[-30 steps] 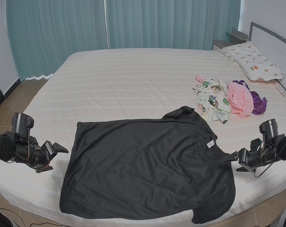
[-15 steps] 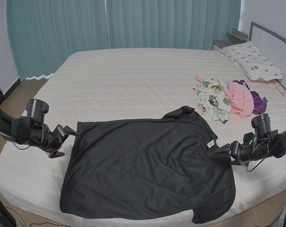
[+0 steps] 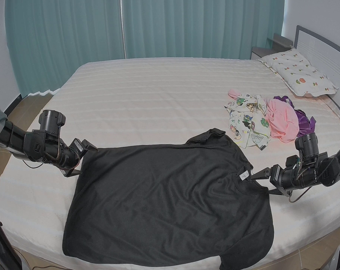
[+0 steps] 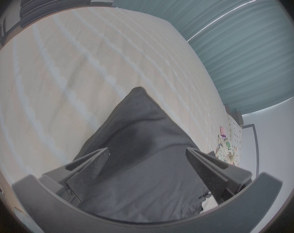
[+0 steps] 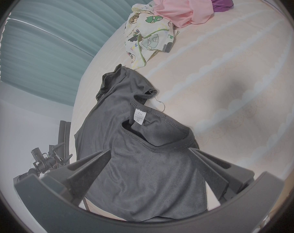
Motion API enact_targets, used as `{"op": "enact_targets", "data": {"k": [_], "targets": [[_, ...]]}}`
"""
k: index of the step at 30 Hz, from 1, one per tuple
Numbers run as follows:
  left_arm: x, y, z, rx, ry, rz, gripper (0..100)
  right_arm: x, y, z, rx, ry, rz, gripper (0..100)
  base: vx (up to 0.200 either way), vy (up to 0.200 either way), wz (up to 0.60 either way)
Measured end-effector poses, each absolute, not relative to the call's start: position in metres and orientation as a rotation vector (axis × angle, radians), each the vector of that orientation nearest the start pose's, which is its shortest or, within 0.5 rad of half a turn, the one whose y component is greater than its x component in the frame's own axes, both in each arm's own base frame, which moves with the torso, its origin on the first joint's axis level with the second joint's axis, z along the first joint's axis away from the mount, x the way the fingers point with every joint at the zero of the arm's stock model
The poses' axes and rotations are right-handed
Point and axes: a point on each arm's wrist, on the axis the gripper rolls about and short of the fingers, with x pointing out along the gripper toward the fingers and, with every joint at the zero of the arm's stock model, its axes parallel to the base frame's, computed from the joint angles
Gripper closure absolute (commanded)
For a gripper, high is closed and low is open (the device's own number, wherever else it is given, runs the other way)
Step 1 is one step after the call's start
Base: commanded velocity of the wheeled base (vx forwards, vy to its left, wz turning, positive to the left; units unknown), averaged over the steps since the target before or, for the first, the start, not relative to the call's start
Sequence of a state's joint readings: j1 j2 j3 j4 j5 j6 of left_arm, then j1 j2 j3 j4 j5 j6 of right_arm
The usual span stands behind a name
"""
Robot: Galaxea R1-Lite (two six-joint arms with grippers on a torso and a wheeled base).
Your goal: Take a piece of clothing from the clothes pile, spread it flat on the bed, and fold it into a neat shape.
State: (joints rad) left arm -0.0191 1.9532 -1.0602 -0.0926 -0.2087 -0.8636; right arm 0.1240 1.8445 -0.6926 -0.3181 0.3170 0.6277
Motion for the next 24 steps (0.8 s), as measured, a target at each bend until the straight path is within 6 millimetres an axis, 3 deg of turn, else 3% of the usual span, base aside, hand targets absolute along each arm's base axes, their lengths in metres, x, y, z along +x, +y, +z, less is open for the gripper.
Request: {"op": "enact_targets", "data": {"k": [11,20,24], "targets": [[0.397,-0.006,0.106,-0.847,0.756,0.244,0,0.292,0.055,0.088,0.725,0.912,0.155,0,0.0,0.0,0.0],[0.399,-0.004,0.1,-0.879,0.768,0.276,0,0.295,0.061,0.082,0.717,0.931,0.166,0,0.0,0.0,0.0],[0.398,0.002,0.102,-0.892,0.759,0.28,0,0.294,0.062,0.082,0.715,0.935,0.168,0,0.0,0.2,0.0]]}}
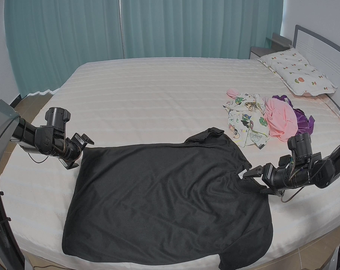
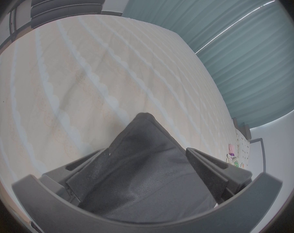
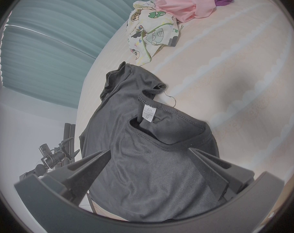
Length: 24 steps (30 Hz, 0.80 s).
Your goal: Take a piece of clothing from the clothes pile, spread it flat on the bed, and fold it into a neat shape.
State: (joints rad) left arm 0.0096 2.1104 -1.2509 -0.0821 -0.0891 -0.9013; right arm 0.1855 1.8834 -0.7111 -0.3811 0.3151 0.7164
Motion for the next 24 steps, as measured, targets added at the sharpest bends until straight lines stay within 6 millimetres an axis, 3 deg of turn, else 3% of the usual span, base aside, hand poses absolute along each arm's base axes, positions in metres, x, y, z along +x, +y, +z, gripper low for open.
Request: {"op": "enact_targets", "data": {"k": [5,19,24], "targets": [[0.3965,0.0067,0.1064,-0.897,0.746,0.286,0,0.2942,0.0628,0.0814,0.715,0.936,0.169,0,0.0,0.2,0.0],[0.3969,0.0072,0.1108,-0.896,0.726,0.271,0,0.2945,0.0627,0.082,0.72,0.934,0.167,0,0.0,0.0,0.0],[0.3969,0.007,0.1106,-0.9,0.728,0.272,0,0.3023,0.0641,0.0894,0.801,0.91,0.139,0,0.04,0.0,0.0]]}}
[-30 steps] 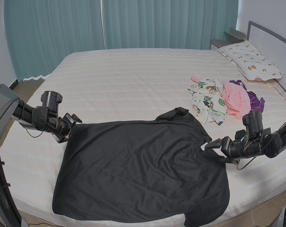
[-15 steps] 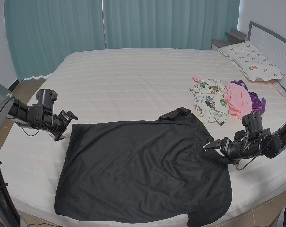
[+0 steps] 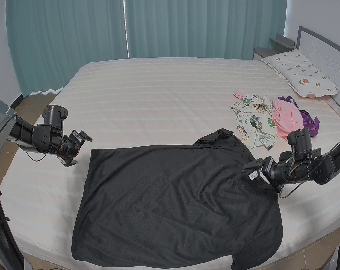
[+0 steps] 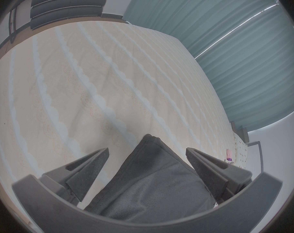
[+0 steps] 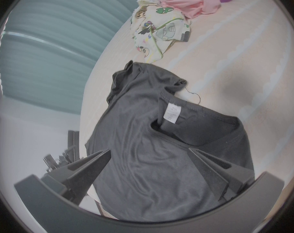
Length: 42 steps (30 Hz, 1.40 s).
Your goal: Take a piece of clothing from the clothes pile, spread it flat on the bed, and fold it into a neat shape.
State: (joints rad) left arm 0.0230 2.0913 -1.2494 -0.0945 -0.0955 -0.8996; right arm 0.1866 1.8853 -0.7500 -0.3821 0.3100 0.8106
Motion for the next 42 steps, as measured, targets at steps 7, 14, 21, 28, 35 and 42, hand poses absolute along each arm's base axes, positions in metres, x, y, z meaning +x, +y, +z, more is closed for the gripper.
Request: {"op": "enact_targets", "data": {"k": [7,14,21,28,35,42], "targets": [[0.395,0.007,0.108,-0.906,0.74,0.274,0,0.331,0.073,0.109,0.979,0.818,0.068,0,0.143,0.0,0.0],[0.387,0.006,0.106,-0.939,0.763,0.286,0,0.369,0.096,0.119,1.066,0.715,0.091,0,0.0,0.0,0.0],[0.372,0.005,0.103,-0.983,0.782,0.286,0,0.407,0.129,0.113,1.065,0.658,0.124,0,0.0,0.0,0.0],[0.359,0.002,0.101,-1.023,0.773,0.283,0,0.437,0.153,0.099,1.051,0.662,0.127,0,0.0,0.0,0.0],[0.352,-0.002,0.102,-1.073,0.775,0.282,0,0.461,0.16,0.089,1.031,0.662,0.101,0,0.0,0.0,0.0],[0.348,-0.003,0.102,-1.088,0.789,0.267,0,0.481,0.166,0.092,1.053,0.585,0.148,0,0.0,0.0,0.0]]}}
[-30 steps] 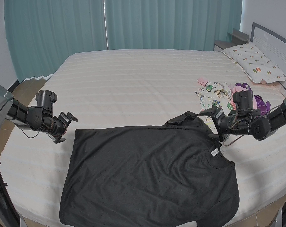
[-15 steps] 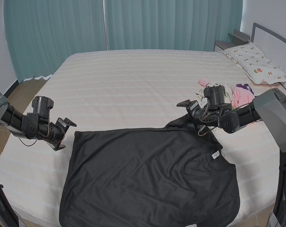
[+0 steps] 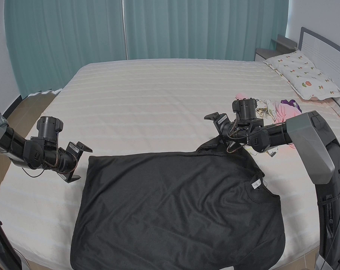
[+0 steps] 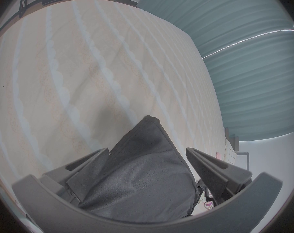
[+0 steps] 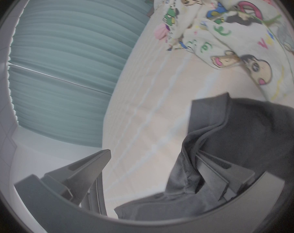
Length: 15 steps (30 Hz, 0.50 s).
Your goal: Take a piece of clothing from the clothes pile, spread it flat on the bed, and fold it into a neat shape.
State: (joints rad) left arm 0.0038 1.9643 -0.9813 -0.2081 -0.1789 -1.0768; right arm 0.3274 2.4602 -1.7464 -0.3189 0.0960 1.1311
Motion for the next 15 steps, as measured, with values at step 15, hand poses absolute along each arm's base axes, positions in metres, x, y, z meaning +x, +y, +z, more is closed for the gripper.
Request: {"op": "enact_targets", "data": {"k": [15], "targets": [[0.346,-0.002,0.105,-1.108,0.771,0.264,0,0.502,0.173,0.102,1.022,0.225,0.362,0,0.0,0.0,0.0]]}}
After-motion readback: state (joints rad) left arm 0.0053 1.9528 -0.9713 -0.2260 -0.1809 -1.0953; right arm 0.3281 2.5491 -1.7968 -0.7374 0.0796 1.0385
